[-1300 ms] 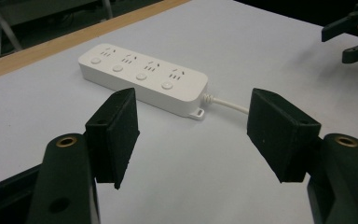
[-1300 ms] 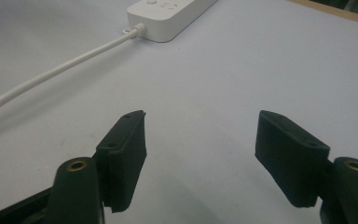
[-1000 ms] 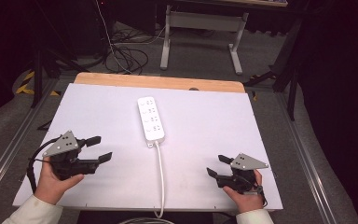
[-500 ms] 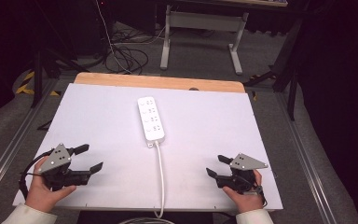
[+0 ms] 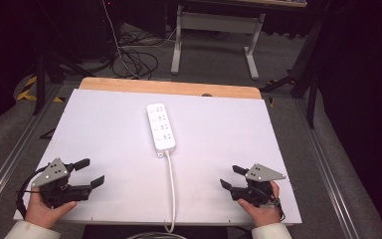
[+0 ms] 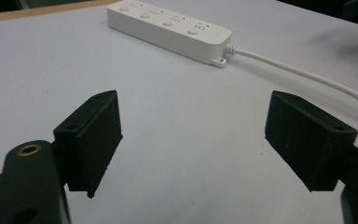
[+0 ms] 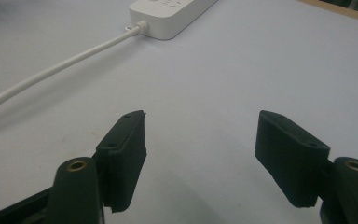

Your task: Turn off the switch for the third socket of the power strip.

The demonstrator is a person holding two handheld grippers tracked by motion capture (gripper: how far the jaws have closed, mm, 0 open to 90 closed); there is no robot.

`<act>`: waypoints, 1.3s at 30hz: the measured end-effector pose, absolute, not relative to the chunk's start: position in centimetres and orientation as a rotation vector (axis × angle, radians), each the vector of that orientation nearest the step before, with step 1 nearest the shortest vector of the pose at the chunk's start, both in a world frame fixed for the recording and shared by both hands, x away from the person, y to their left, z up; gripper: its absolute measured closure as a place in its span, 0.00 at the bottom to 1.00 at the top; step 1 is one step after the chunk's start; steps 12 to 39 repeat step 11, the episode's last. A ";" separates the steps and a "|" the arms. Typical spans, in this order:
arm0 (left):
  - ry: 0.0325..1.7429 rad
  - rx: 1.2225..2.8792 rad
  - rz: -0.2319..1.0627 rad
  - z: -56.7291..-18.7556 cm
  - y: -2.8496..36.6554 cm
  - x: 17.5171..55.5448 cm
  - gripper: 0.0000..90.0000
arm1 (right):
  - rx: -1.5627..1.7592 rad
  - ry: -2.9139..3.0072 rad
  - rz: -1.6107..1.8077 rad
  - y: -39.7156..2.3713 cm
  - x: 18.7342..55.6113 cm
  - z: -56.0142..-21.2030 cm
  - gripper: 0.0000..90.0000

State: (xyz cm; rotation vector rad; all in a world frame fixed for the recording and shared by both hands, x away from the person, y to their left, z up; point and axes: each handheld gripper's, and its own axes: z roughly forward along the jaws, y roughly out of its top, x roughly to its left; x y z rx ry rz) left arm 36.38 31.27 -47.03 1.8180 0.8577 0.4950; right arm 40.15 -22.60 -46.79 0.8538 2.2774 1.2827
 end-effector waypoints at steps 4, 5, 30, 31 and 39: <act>0.846 1.833 0.506 -47.0 31.0 36.3 0.21 | 0.855 2.278 1.282 -22.6 40.1 -46.8 0.38; 0.854 1.826 0.490 -46.9 31.0 36.3 0.21 | 0.855 2.278 1.284 -22.6 40.2 -46.8 0.38; 0.902 1.809 0.432 -46.6 31.1 36.3 0.21 | 0.861 2.279 1.277 -22.6 40.2 -46.8 0.38; 0.902 1.809 0.432 -46.6 31.1 36.3 0.21 | 0.861 2.279 1.277 -22.6 40.2 -46.8 0.38; 0.902 1.809 0.432 -46.6 31.1 36.3 0.21 | 0.861 2.279 1.277 -22.6 40.2 -46.8 0.38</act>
